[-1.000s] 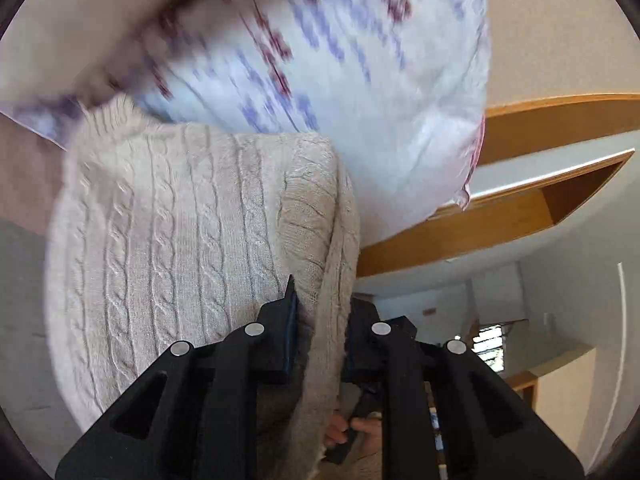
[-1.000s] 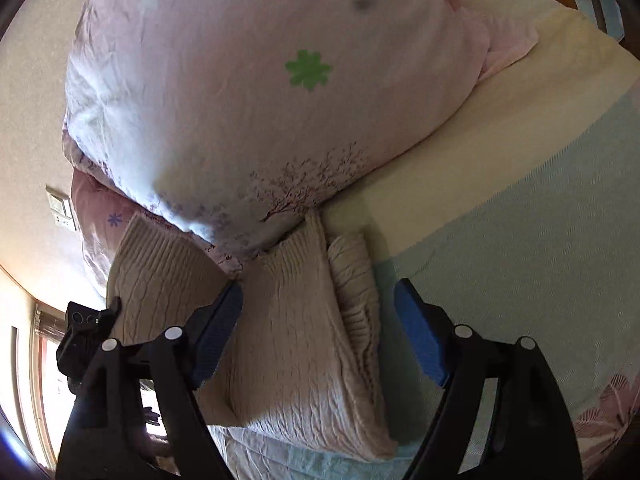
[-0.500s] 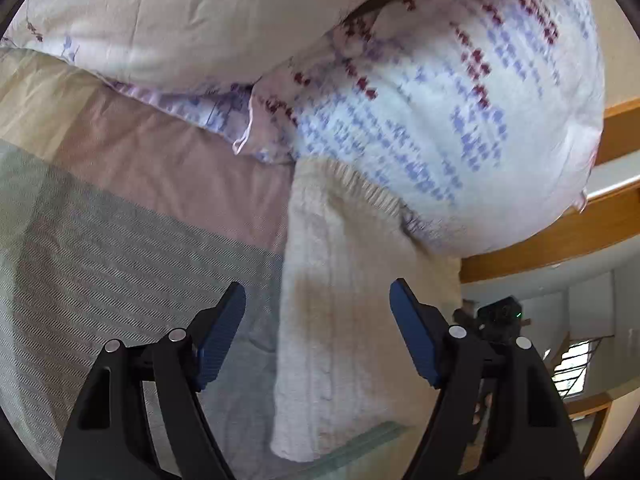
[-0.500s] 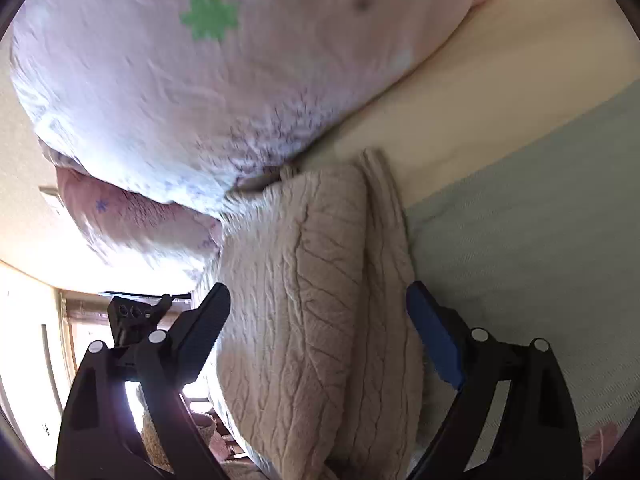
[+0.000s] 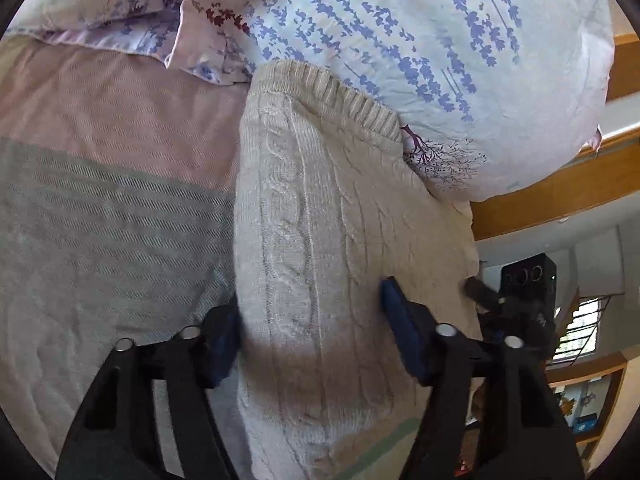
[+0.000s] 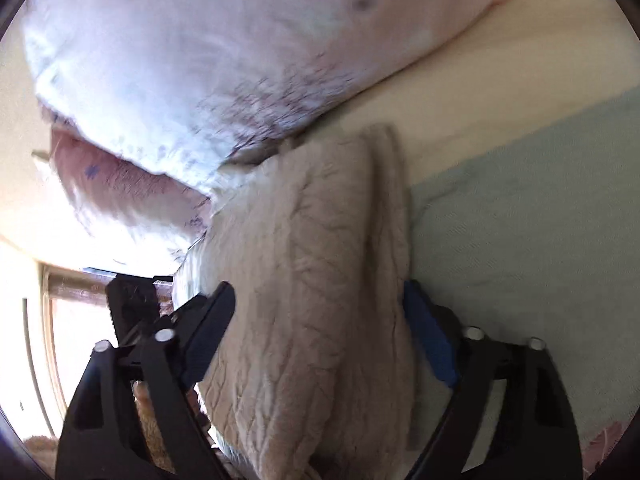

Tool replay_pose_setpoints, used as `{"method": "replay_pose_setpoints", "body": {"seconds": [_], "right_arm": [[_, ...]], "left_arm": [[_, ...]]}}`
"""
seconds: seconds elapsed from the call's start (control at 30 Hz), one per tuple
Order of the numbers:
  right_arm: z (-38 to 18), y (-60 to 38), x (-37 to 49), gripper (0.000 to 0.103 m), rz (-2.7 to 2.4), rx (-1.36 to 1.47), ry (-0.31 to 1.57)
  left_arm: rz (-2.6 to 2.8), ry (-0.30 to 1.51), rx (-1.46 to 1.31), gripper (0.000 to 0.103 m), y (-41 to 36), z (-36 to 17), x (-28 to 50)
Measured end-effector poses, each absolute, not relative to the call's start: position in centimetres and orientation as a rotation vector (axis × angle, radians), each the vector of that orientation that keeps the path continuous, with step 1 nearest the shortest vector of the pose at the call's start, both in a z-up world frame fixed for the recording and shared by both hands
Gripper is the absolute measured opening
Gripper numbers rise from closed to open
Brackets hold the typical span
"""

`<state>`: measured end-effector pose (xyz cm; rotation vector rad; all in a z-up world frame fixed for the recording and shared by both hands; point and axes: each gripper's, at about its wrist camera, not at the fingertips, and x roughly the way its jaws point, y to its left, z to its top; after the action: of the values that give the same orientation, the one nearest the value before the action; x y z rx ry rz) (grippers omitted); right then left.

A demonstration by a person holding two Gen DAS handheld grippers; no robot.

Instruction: Fold small clothes

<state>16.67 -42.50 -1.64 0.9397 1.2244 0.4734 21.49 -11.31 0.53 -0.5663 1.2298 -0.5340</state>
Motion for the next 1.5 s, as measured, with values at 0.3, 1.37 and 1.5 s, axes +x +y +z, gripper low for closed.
{"method": "replay_pose_setpoints", "body": {"seconds": [0.3,1.37,1.5], "right_arm": [[3.9,-35.5,17.2,0.030,0.781,0.839,1.111],[4.7,-27.5,2.5,0.101,0.075,0.230,1.154],[2.2,-23.2,3.4,0.101,0.033,0.180,1.209]], "left_arm": [[-0.629,1.051,-0.442,0.037,-6.0,6.7,20.2],[-0.071,1.098,0.055,0.102,-1.3,3.2,7.5],[-0.073,1.137,0.084,0.102,-2.1,1.9,7.4]]}}
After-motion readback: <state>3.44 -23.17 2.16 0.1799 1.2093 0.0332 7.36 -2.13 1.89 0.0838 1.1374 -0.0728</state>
